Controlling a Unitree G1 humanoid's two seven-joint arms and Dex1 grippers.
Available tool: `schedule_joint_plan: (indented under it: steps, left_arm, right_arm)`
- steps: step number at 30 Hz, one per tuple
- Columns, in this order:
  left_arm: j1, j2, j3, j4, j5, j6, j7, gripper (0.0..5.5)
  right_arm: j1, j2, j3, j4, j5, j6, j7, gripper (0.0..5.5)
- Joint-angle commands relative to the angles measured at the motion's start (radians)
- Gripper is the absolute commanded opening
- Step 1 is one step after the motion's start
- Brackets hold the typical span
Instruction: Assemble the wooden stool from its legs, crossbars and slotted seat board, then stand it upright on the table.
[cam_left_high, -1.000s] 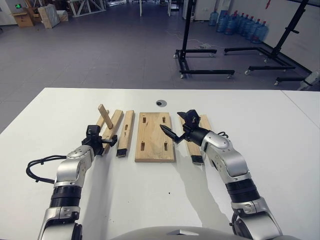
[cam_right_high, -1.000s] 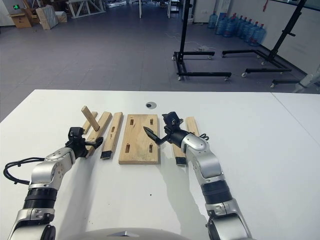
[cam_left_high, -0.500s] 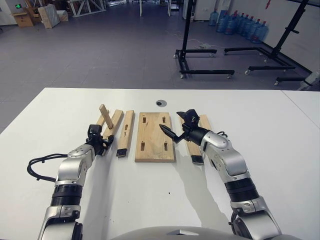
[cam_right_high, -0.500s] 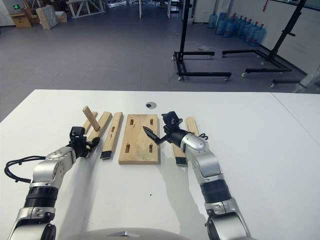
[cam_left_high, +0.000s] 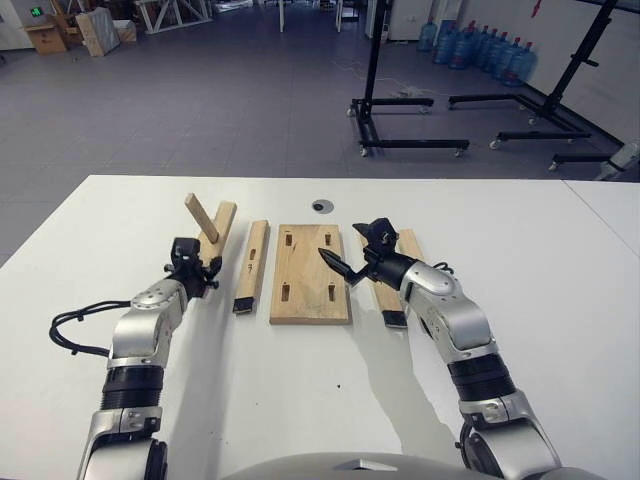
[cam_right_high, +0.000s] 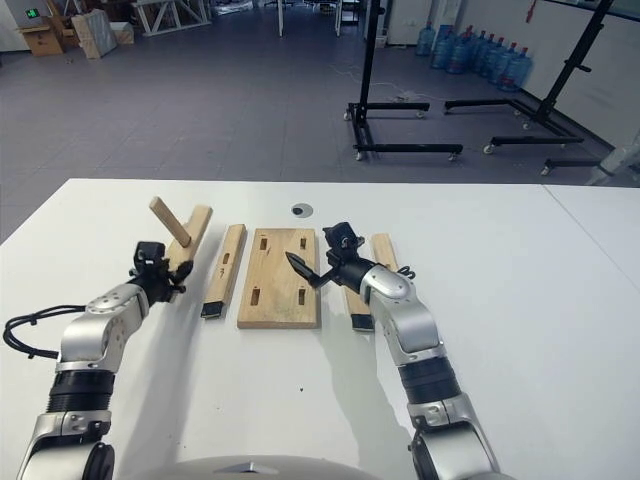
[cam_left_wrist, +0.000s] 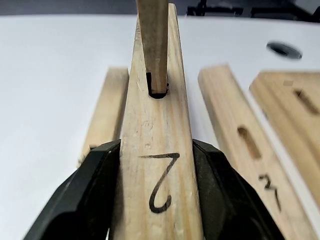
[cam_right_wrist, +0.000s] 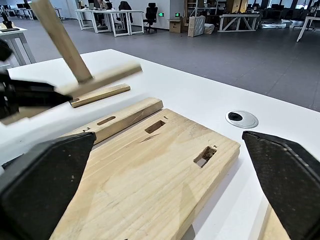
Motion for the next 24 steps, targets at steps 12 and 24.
schedule_joint_plan:
  steps: [12, 24]
  left_arm:
    - [-0.206, -0.057, 0.082, -0.322, -0.808, 0.367, -0.289, 2.03]
    - [-0.148, -0.059, 0.054, -0.293, -1.017, 0.390, -0.354, 2.03]
  right_arm:
    - [-0.459, -0.177, -0.586, 0.163, 0.881, 0.685, 0.147, 5.40]
    - [-0.437, -0.091, -0.566, 0.143, 1.225, 0.845, -0.023, 5.40]
